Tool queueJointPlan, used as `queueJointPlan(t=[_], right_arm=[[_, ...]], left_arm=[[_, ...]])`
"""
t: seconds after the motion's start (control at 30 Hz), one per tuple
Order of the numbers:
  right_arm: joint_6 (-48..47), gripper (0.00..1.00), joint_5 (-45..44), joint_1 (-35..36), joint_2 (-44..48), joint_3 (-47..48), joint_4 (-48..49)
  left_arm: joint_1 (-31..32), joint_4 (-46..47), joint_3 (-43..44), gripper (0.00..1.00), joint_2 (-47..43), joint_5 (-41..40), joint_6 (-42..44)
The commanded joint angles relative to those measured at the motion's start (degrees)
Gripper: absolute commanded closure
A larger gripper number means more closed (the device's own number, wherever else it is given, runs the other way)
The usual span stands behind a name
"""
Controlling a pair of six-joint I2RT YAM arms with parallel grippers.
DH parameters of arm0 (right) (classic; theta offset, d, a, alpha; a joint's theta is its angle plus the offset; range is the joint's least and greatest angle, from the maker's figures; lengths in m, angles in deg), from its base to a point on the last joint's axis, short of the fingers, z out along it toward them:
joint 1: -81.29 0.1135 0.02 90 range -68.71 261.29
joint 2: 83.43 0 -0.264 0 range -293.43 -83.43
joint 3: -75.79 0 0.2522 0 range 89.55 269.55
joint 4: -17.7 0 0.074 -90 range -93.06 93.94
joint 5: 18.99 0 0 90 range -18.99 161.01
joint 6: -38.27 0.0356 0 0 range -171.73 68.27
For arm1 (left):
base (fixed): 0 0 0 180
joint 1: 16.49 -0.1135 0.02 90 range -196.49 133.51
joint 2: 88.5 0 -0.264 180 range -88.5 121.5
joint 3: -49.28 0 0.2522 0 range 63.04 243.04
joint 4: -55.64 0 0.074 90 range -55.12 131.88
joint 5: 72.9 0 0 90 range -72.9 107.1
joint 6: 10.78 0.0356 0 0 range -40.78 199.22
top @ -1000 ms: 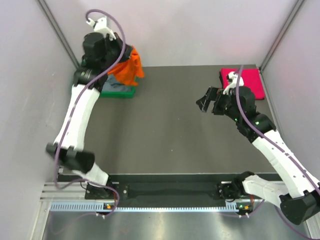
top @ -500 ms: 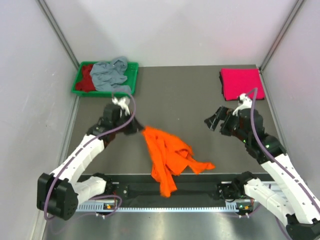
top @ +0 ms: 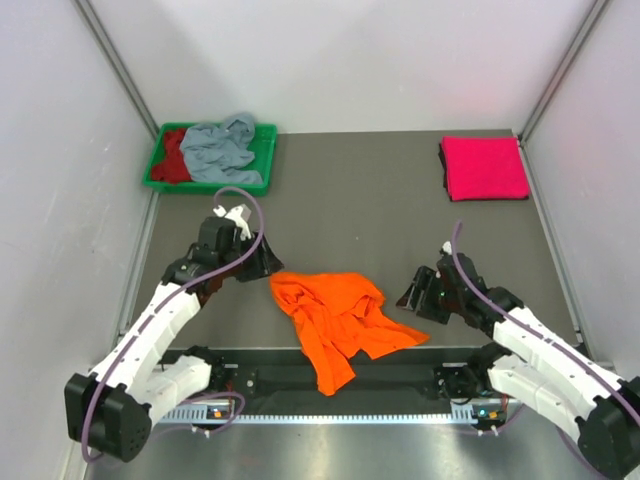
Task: Fold and stack the t-shirts
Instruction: Flatten the tshirt out
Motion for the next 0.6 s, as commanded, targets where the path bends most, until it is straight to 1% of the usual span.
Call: queueJointPlan(t=[0.0, 0.13, 0.3, 0.37, 0.43, 0.47, 0.53, 0.57], right_arm=[[-1.1, 0.37, 2.5, 3.0, -0.4, 0.2, 10.6], [-3.2, 0.40, 4.7, 5.6, -1.9, 0.4, 15.2], [-7.0, 0.40, 4.8, 8.7, -5.9, 1.4, 20.4], [-8.6, 0.40, 3.3, 10.1, -7.5, 2.8, 22.2], [-10.2, 0.39, 1.6, 10.8, -10.3, 4.0, 22.1], [-11.2, 0.39, 1.4, 10.8, -12.4, 5.1, 22.6], [-12.2, 0.38, 1.1, 10.9, -14.2, 6.3, 23.1], [-13.3, 0.38, -1.0, 10.9, -15.1, 7.6, 23.0]], left_arm=[[0.0, 1.5, -0.2, 0.46, 1.0, 3.4, -1.4], [0.0, 4.1, -4.2, 0.46, 2.6, 5.1, -5.3], [0.4, 7.9, -7.4, 0.45, 5.1, 3.9, -7.0], [0.4, 9.0, -8.3, 0.45, 6.7, 3.7, -7.8], [0.4, 11.2, -8.8, 0.47, 8.3, 5.4, -8.7], [0.4, 11.9, -9.0, 0.49, 9.0, 5.7, -8.9], [0.4, 14.3, -9.0, 0.62, 11.3, 7.3, -9.9], [0.4, 14.9, -8.6, 0.70, 12.1, 7.8, -10.1]])
